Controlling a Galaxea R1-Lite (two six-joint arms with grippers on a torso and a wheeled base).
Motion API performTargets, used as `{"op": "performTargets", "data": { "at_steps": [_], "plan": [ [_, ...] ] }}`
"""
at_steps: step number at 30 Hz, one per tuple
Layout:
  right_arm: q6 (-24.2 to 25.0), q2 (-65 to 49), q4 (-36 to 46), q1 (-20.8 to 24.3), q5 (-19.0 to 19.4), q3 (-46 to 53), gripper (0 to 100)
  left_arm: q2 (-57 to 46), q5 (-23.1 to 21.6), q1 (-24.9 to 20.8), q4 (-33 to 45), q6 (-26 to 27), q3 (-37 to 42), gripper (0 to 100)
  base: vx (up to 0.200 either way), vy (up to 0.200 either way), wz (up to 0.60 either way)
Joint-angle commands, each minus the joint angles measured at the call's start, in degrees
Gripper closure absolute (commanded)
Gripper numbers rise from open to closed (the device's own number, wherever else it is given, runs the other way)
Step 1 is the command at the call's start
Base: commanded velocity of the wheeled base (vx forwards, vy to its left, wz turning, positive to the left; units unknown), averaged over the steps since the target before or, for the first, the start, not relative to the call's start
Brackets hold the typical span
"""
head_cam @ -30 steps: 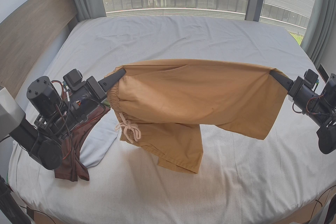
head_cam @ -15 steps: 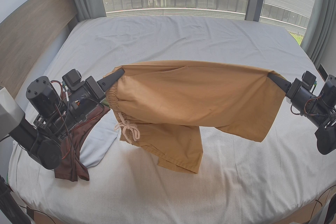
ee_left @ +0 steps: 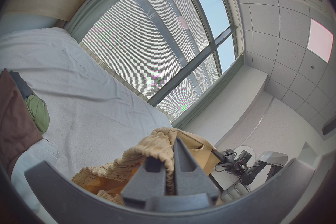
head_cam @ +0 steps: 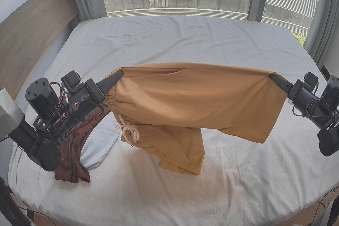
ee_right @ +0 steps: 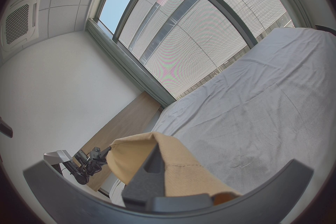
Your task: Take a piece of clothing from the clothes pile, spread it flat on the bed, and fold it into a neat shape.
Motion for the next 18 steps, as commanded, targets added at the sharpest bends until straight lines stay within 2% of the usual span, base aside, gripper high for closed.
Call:
{"op": "performTargets", "data": {
  "at_steps": [1, 6, 10, 18],
  "plan": [
    [0.0, 0.6, 0.0, 1.3, -0.1, -0.1, 100, 0.0, 0.0, 0.1, 0.0, 0.1, -0.2, 100, 0.0, 0.0, 0.0],
    [-0.4, 4.6, -1.2, 3.3, -0.5, -0.9, 100, 0.2, -0.1, 0.1, 0.0, 0.0, -0.5, 100, 0.0, 0.0, 0.0],
    [-0.6, 8.5, -5.6, 2.7, -0.7, -1.9, 100, 0.5, -0.3, 0.1, 0.1, 0.1, -0.9, 100, 0.0, 0.0, 0.0],
    [-0.6, 11.7, -5.7, 1.9, -0.7, -5.6, 100, 3.5, 1.2, 0.9, 0.1, 0.2, -3.7, 100, 0.0, 0.0, 0.0]
  ]
}}
